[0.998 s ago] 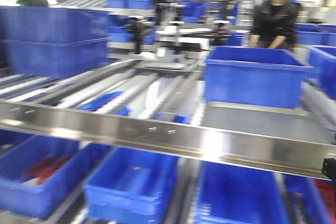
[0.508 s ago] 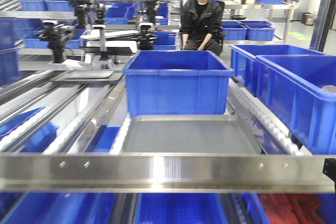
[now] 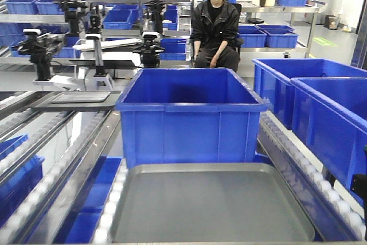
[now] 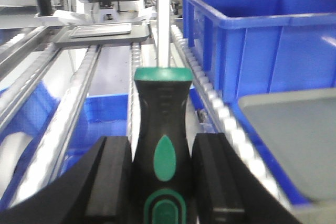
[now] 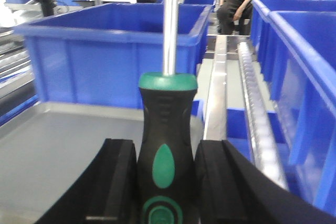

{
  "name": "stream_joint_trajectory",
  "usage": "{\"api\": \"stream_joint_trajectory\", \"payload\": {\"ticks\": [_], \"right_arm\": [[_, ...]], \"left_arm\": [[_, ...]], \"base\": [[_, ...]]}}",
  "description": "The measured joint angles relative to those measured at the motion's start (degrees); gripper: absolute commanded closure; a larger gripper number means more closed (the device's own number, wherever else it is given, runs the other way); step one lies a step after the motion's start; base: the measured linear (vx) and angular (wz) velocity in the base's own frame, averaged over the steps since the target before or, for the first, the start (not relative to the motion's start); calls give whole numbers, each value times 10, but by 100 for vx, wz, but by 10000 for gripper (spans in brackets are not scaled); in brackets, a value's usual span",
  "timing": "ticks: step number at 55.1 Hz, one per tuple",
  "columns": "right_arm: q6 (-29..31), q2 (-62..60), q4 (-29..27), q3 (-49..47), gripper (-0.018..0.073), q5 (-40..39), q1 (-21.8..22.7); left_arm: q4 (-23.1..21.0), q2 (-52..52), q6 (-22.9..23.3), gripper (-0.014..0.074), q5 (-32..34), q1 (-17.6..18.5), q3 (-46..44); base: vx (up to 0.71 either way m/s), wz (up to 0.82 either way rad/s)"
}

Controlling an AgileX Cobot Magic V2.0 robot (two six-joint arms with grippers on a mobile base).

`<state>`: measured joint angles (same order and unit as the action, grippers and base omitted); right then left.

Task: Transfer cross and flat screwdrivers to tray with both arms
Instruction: 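Lower both held screwdrivers toward the grey metal tray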

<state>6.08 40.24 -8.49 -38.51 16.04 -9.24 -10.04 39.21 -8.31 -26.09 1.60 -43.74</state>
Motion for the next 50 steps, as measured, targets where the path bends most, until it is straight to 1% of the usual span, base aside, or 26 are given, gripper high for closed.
{"api": "stream_joint_trajectory", "payload": {"ticks": [16, 50], "right_arm": [[0, 0, 0, 0, 567, 0, 0], [0, 0, -2, 0, 567, 0, 0]], "left_arm": [[0, 1, 0, 596, 0, 0, 0], [0, 0, 0, 596, 2, 0, 0]], "base": [[8, -5], [0, 0]]}}
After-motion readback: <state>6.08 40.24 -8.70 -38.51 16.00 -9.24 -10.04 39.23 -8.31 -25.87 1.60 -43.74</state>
